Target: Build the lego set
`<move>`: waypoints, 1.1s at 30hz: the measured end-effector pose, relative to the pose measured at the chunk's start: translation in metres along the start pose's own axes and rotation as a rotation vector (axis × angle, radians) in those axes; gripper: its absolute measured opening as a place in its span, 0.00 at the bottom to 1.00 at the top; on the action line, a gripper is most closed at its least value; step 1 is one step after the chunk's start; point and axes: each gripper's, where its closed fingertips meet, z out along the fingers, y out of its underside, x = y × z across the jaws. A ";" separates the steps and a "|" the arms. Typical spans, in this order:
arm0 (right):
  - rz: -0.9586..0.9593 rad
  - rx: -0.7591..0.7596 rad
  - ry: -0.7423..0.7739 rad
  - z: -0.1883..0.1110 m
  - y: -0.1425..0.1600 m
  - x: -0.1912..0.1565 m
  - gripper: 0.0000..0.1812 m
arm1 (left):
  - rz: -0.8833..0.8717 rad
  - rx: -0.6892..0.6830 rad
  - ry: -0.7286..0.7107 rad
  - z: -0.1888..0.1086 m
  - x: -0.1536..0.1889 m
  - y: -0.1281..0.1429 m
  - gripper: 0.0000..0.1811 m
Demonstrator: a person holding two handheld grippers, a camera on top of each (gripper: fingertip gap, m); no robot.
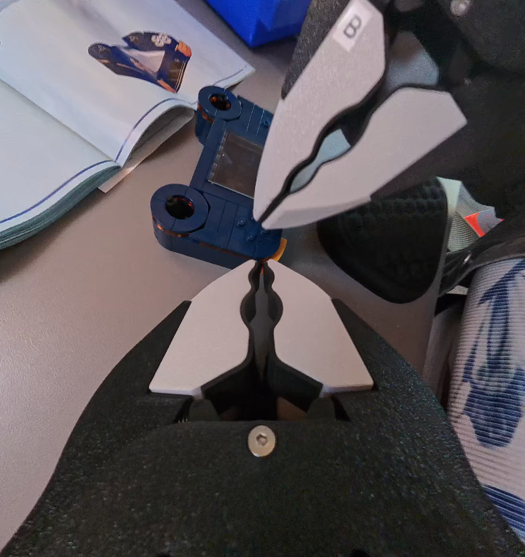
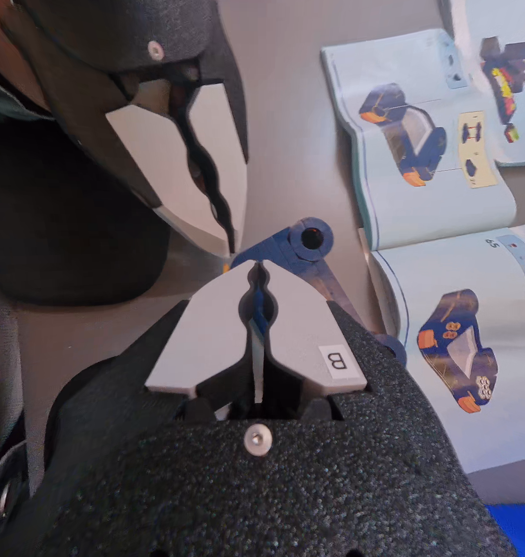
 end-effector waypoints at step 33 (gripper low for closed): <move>-0.009 0.143 -0.003 -0.006 0.019 0.026 0.00 | 0.082 0.002 -0.039 0.006 -0.001 -0.010 0.00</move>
